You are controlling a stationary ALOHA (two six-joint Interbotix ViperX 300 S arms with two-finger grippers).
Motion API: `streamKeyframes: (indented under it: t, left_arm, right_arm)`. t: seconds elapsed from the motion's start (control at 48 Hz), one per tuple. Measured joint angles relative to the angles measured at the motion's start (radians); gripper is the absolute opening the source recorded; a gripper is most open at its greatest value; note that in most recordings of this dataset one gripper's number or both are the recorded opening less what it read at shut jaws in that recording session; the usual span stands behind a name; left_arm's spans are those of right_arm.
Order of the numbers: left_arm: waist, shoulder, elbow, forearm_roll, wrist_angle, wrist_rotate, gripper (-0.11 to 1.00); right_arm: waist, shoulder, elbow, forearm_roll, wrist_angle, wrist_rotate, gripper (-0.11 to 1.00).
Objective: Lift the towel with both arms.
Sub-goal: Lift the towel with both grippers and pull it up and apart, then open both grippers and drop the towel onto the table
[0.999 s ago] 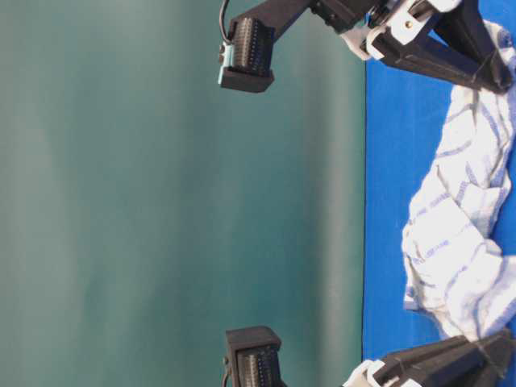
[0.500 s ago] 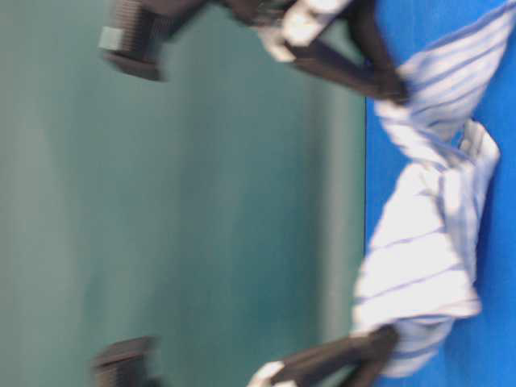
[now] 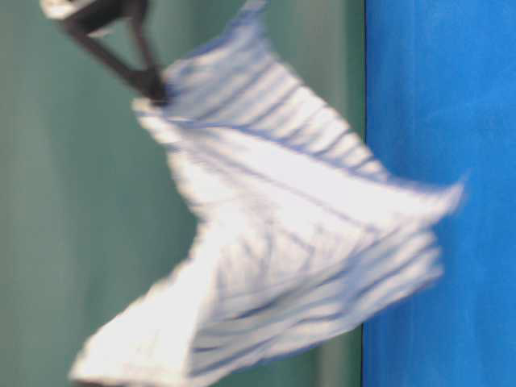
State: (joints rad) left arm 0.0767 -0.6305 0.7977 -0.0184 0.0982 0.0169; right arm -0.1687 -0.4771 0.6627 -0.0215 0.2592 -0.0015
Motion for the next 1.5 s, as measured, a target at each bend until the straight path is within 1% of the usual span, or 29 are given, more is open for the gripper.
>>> streamKeyframes:
  t: [0.25, 0.354, 0.479, 0.583, 0.812, 0.937, 0.979, 1.02, 1.041, 1.103, 1.145, 1.228, 1.27, 1.291, 1.333, 1.374, 1.499]
  left_arm:
    - [0.034, -0.081, -0.13, 0.002, 0.11, 0.008, 0.01]
    - [0.043, -0.084, -0.189, 0.0, 0.152, 0.005, 0.01]
    - [0.043, -0.08, -0.245, 0.0, 0.19, 0.009, 0.01]
    - [0.043, -0.075, -0.268, 0.0, 0.202, 0.021, 0.01]
    - [0.044, -0.069, -0.27, 0.0, 0.212, 0.067, 0.01]
    - [0.044, -0.069, -0.27, 0.0, 0.212, 0.069, 0.03]
    - [0.044, -0.069, -0.27, 0.002, 0.213, 0.069, 0.08]
    - [0.043, -0.071, -0.272, 0.002, 0.213, 0.069, 0.17]
    - [0.044, -0.071, -0.272, 0.0, 0.213, 0.067, 0.23]
    - [0.044, -0.071, -0.27, 0.0, 0.215, 0.069, 0.41]
    - [0.043, -0.072, -0.27, 0.0, 0.213, 0.067, 0.56]
    - [0.041, -0.078, -0.267, 0.0, 0.216, 0.067, 0.79]
    - [0.041, -0.083, -0.265, 0.0, 0.216, 0.067, 0.87]
    - [0.04, -0.084, -0.262, 0.002, 0.216, 0.067, 0.9]
    - [0.038, -0.089, -0.258, 0.0, 0.216, 0.067, 0.93]
    - [0.035, -0.094, -0.255, 0.0, 0.216, 0.067, 0.93]
    - [0.017, -0.101, -0.233, 0.002, 0.216, 0.066, 0.91]
  right_arm:
    - [-0.003, -0.074, -0.144, -0.058, 0.124, 0.0, 0.01]
    - [-0.003, -0.092, -0.206, -0.072, 0.166, 0.002, 0.01]
    - [-0.002, -0.103, -0.252, -0.081, 0.195, 0.0, 0.01]
    - [-0.003, -0.103, -0.267, -0.084, 0.207, -0.003, 0.01]
    - [-0.003, -0.097, -0.267, -0.086, 0.21, -0.008, 0.01]
    - [-0.003, -0.097, -0.267, -0.086, 0.209, -0.011, 0.02]
    - [-0.003, -0.097, -0.267, -0.086, 0.209, -0.011, 0.02]
    - [-0.003, -0.097, -0.267, -0.086, 0.209, -0.011, 0.03]
    - [-0.003, -0.097, -0.267, -0.086, 0.21, -0.009, 0.07]
    - [-0.003, -0.097, -0.267, -0.084, 0.209, -0.008, 0.26]
    - [-0.003, -0.097, -0.267, -0.086, 0.209, -0.006, 0.38]
    - [-0.003, -0.097, -0.267, -0.086, 0.21, -0.006, 0.62]
    - [-0.003, -0.097, -0.267, -0.086, 0.21, -0.006, 0.68]
    - [-0.003, -0.097, -0.267, -0.086, 0.21, -0.006, 0.68]
    - [-0.003, -0.097, -0.267, -0.086, 0.21, -0.005, 0.66]
    - [-0.003, -0.097, -0.267, -0.084, 0.21, -0.005, 0.64]
    - [-0.003, -0.095, -0.267, -0.086, 0.21, 0.0, 0.65]
